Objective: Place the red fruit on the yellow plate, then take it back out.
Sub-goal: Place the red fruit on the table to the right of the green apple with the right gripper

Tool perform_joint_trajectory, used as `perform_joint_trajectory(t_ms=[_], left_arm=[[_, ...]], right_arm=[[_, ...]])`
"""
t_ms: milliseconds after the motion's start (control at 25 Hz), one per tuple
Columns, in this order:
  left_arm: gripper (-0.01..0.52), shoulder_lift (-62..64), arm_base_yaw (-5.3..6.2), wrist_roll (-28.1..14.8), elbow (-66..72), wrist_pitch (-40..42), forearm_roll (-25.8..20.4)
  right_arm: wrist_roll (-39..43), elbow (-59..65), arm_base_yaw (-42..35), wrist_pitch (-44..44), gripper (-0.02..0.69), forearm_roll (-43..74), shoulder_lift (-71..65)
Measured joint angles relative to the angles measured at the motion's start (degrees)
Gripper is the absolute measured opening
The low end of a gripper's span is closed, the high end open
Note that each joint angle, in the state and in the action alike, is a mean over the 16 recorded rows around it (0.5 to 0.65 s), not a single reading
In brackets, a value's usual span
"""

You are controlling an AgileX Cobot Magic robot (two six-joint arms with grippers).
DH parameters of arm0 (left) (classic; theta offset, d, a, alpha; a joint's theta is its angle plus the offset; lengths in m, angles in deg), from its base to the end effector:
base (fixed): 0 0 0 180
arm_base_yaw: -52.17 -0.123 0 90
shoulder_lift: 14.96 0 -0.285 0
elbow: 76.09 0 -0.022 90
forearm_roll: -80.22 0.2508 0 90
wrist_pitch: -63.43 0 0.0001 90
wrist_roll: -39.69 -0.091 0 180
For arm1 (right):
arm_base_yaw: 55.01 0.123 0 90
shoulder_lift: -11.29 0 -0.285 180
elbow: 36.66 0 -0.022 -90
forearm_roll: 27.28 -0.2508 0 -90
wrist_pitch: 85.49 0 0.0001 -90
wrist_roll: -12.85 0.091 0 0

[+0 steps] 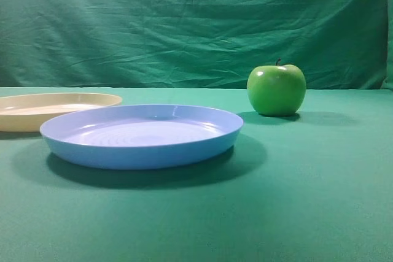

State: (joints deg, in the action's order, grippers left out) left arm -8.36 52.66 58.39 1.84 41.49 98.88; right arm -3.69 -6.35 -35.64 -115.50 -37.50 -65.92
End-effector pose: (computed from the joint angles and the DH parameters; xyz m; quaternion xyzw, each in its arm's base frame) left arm 0.0516 0.0105 0.1775 -0.0419 0.7939 0.0381 0.6054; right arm 0.2278 0.0887 0.2799 -0.2332 0.9004 0.0783 0.3589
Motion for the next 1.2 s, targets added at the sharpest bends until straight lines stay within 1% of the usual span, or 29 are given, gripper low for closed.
perform_joint_trajectory(t_ms=[200,440,560,640,760,920,1080,1200], left_arm=[[0.0,0.0,0.0,0.0,0.0,0.0,0.0],[0.0,0.0,0.0,0.0,0.0,0.0,0.0],[0.0,0.0,0.0,0.0,0.0,0.0,0.0],[0.0,0.0,0.0,0.0,0.0,0.0,0.0],[0.0,0.0,0.0,0.0,0.0,0.0,0.0],[0.0,0.0,0.0,0.0,0.0,0.0,0.0],[0.0,0.0,0.0,0.0,0.0,0.0,0.0],[0.0,0.0,0.0,0.0,0.0,0.0,0.0]], right_arm=[[0.0,10.4,-0.4,6.7,0.158,0.2,1.6],[0.0,16.5,-0.4,16.1,0.16,0.2,-2.6],[0.0,17.8,-0.4,20.4,0.178,0.2,-5.8],[0.0,18.2,-0.4,22.7,0.204,0.2,-7.9],[0.0,18.3,-0.4,25.1,0.272,0.2,-10.6],[0.0,17.9,-0.4,26.3,0.393,0.2,-13.2],[0.0,16.4,-0.4,24.5,0.518,0.2,-13.8],[0.0,14.2,-0.4,21.6,0.596,0.2,-13.1]])
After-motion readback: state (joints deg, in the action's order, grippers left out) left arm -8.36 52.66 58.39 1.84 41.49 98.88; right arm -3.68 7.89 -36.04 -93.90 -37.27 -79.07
